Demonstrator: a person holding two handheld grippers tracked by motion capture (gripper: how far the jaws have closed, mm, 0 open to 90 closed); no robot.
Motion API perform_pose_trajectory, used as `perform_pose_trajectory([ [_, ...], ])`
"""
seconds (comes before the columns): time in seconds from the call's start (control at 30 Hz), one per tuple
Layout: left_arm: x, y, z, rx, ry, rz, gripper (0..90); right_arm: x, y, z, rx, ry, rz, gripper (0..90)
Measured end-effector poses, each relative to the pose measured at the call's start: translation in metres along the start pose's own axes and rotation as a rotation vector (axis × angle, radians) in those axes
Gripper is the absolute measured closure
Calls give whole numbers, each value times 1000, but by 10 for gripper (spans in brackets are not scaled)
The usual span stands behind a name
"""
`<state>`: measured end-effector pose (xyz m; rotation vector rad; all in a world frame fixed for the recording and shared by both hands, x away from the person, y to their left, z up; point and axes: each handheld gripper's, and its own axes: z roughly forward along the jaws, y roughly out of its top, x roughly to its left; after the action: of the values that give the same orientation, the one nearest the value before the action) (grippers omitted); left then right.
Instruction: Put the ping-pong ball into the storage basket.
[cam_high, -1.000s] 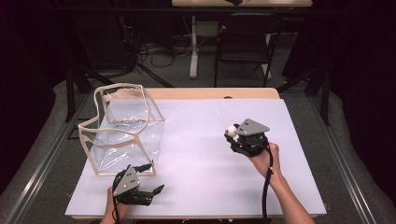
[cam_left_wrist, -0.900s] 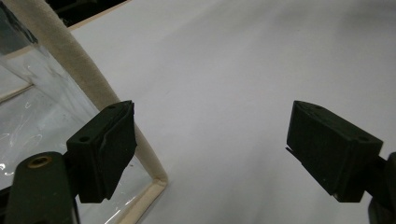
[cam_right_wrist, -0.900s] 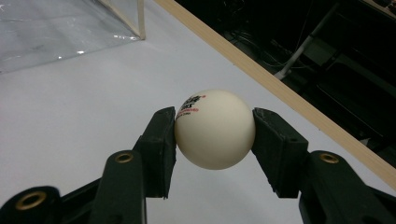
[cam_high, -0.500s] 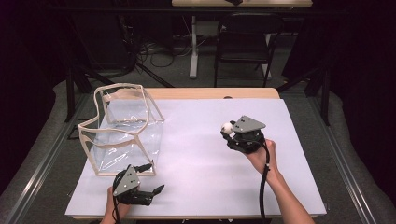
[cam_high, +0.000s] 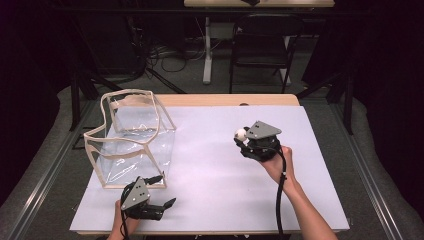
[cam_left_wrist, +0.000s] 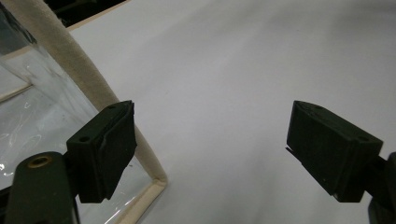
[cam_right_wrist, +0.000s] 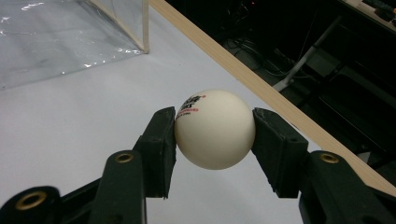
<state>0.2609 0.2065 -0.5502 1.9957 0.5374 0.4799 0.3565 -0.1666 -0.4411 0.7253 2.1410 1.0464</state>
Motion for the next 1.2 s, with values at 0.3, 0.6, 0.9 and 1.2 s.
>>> perform_pose_trajectory([
  [0.3, 0, 0, 0, 1, -1, 2, 162, 0, 4, 5, -1, 9, -3, 506],
  [0.6, 0, 0, 0, 3, -1, 0, 162, 0, 7, 8, -3, 17, 0, 506],
  [0.9, 0, 0, 0, 2, -1, 0, 162, -1, 11, 12, -5, 26, -3, 506],
  [1.2, 0, 0, 0, 1, -2, 0, 162, 1, 15, 15, -7, 34, -6, 506],
])
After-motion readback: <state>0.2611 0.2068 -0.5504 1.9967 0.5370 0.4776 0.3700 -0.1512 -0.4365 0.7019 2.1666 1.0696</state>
